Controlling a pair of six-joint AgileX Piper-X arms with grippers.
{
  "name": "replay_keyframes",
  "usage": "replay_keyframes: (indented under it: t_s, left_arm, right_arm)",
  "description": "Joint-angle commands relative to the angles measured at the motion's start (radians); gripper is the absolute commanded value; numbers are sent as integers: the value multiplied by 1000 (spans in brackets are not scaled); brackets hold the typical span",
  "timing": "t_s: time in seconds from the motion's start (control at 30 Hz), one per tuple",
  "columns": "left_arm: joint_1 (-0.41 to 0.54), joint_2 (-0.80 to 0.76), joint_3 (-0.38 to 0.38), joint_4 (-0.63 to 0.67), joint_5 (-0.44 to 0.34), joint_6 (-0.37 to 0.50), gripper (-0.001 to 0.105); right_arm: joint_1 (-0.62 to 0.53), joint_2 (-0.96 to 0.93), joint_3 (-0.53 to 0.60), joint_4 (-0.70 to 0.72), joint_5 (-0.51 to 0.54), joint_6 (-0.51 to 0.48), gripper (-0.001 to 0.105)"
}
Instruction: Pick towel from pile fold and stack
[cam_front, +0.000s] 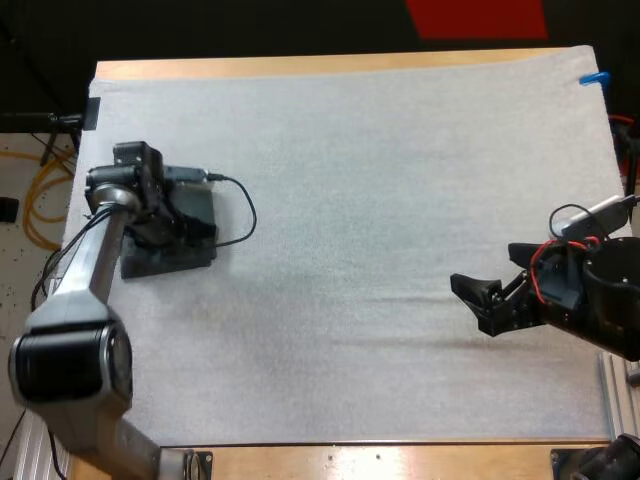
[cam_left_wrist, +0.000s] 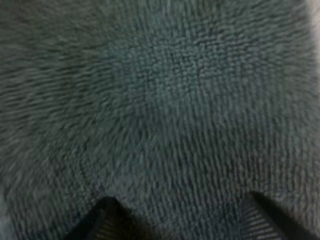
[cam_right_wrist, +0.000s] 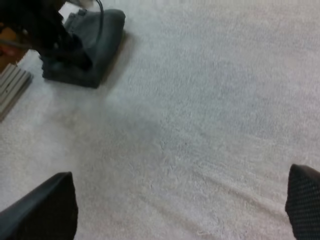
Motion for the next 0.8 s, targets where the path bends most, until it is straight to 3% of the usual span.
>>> replay_keyframes:
  t_s: [0.0, 0.17, 0.37, 0.53, 0.63, 0.77]
  left_arm:
    - [2, 10, 0, -2, 0, -10, 52]
    - [2, -4, -18, -2, 8, -10, 52]
    - [2, -88, -106, 1, 8, -10, 52]
    - [2, -242, -133, 1, 8, -9, 52]
    - [-4, -336, -133, 19, 66, -9, 52]
    - [-42, -447, -133, 41, 78, -9, 52]
  right_arm:
    - [-3, -6, -1, -15, -15, -2, 82]
    - [-3, -6, -1, -20, -28, 6, 82]
    - [-3, -6, -1, -23, -38, 6, 82]
    - [-3, -2, -1, -34, -38, 29, 82]
    - [-3, 20, -1, -61, -38, 32, 82]
    - [-3, 93, -1, -106, -38, 32, 82]
